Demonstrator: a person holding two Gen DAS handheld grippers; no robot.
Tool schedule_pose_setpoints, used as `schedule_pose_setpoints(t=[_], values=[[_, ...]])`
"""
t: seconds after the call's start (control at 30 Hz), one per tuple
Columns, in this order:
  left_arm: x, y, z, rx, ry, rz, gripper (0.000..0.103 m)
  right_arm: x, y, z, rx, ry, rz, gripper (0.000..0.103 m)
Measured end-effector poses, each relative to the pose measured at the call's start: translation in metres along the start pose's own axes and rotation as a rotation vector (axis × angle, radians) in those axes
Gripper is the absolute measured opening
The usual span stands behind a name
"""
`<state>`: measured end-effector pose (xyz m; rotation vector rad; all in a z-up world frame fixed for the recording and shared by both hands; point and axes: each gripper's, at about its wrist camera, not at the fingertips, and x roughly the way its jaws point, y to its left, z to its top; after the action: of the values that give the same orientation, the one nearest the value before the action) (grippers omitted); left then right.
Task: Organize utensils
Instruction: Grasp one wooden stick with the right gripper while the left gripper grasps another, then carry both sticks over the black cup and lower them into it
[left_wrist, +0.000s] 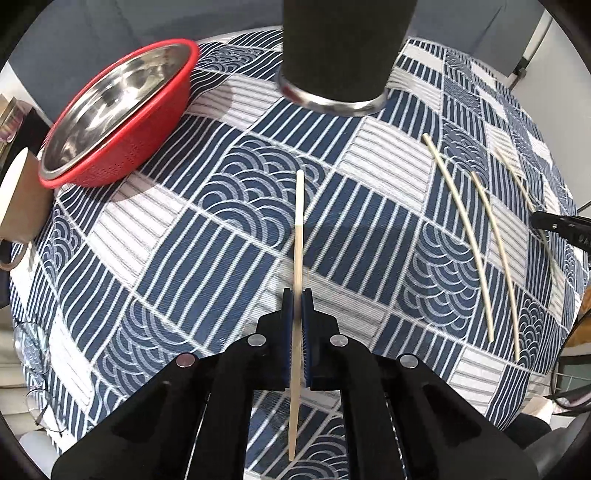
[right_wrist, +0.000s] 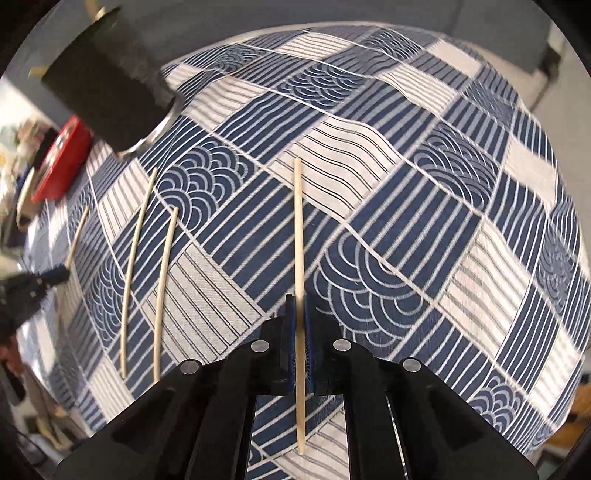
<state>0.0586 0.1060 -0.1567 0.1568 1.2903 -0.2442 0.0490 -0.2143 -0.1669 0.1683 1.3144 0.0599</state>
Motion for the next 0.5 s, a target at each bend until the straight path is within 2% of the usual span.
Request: schedule_pose_setpoints(t=[0.1,0.3,0.5], values=[[-0.001,0.005,-0.001,0.01,0.011,0.039,0.005,-0.004,-0.011,-0.001,0.043,0.0,0.017,0.004],[-0.011,0.025,0.0,-0.056,0.012,0.028,0.005,-0.026,-0.023,0.007,0.074,-0.05,0.041,0.004],[-0.03,0.044,0.014,-0.146,-0.031,0.016,0.005,-0.065,-0.023,0.035,0.049,-0.161,0.044,0.004]])
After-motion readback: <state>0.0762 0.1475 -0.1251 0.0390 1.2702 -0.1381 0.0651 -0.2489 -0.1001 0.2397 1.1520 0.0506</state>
